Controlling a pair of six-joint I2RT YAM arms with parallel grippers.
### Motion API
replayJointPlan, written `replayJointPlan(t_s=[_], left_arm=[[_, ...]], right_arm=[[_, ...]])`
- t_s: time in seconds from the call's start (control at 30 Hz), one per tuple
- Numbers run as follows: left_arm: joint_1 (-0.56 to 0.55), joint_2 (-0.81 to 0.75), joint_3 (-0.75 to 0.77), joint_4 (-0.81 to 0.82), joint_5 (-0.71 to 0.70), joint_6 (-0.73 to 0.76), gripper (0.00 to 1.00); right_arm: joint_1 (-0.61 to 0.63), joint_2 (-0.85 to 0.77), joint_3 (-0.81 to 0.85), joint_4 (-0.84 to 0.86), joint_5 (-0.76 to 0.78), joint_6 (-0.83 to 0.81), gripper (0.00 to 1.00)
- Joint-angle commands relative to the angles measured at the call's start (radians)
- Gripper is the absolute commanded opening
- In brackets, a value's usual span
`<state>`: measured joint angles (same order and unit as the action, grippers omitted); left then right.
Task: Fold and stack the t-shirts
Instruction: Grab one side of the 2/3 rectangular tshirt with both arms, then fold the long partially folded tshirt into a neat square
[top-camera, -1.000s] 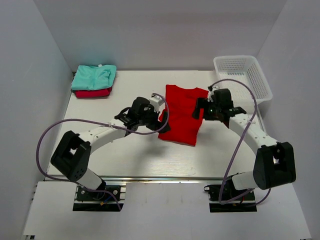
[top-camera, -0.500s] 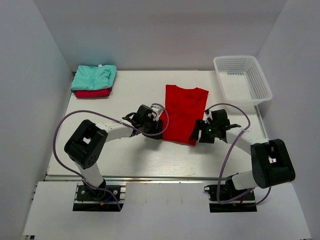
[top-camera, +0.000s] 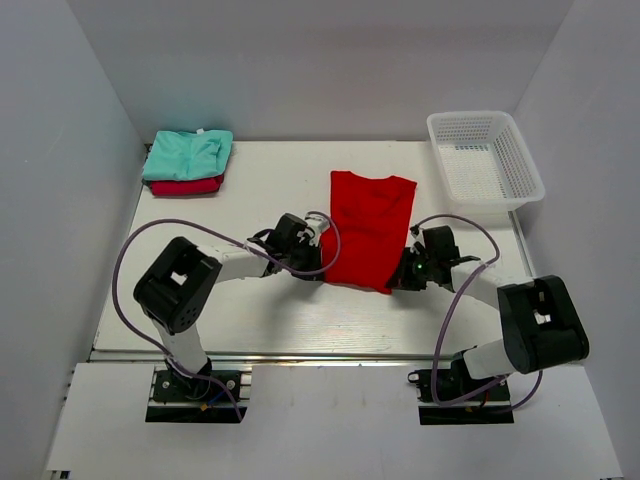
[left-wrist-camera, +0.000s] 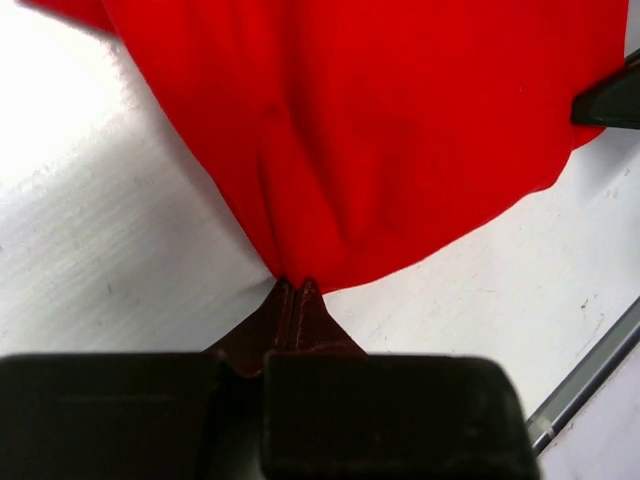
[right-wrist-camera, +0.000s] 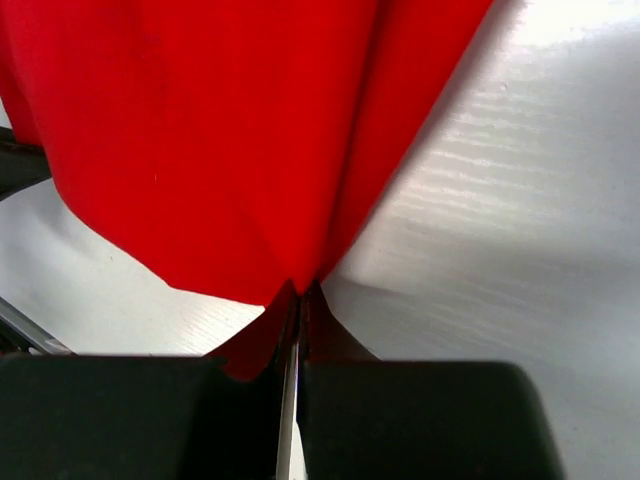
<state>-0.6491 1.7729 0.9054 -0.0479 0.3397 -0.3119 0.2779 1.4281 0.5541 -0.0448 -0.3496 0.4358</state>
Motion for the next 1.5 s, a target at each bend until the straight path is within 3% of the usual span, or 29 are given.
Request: replayJointPlan(t_s=[0.0, 0.13, 0.23, 0.33, 0.53, 0.8, 0.97, 1.2, 1.47], left_arm=[[0.003, -0.061, -0.066, -0.078, 0.007, -0.004, 0.0], [-0.024, -0.172, -0.085, -0.165, -0.007, 0.005, 0.0], [-0.024, -0.245, -0.12, -0.142, 0.165, 0.005, 0.0], [-0.035, -0.299, -0.12, -0.217, 0.199, 0.014, 0.0], [-0.035, -0.479, -0.033, -0.348, 0.254, 0.023, 0.0], [-0.015, -0.51, 0.127, -0.454, 0.26, -0.009, 0.0], [-0.015, -0.472, 0.204, -0.524, 0.202, -0.029, 0.0], [-0.004, -0.397, 0.297, -0.583, -0.049, -0.092, 0.0], [0.005, -0.333, 0.34, -0.439, -0.174, -0.141, 0.0]], right_arm=[[-0.002, -0.04, -0.042, -0.061, 0.043, -0.031, 0.0], [0.001, -0.156, -0.057, -0.19, 0.06, -0.057, 0.0], [0.009, -0.249, -0.069, -0.233, -0.105, -0.098, 0.0], [0.015, -0.326, -0.045, -0.365, -0.129, -0.155, 0.0], [0.012, -0.446, 0.102, -0.594, -0.18, -0.258, 0.0], [0.009, -0.526, 0.282, -0.647, -0.223, -0.264, 0.0], [0.003, -0.477, 0.377, -0.714, -0.126, -0.244, 0.0], [-0.003, -0.388, 0.452, -0.695, 0.035, -0.169, 0.0], [-0.013, -0.282, 0.49, -0.526, 0.087, -0.101, 0.0]])
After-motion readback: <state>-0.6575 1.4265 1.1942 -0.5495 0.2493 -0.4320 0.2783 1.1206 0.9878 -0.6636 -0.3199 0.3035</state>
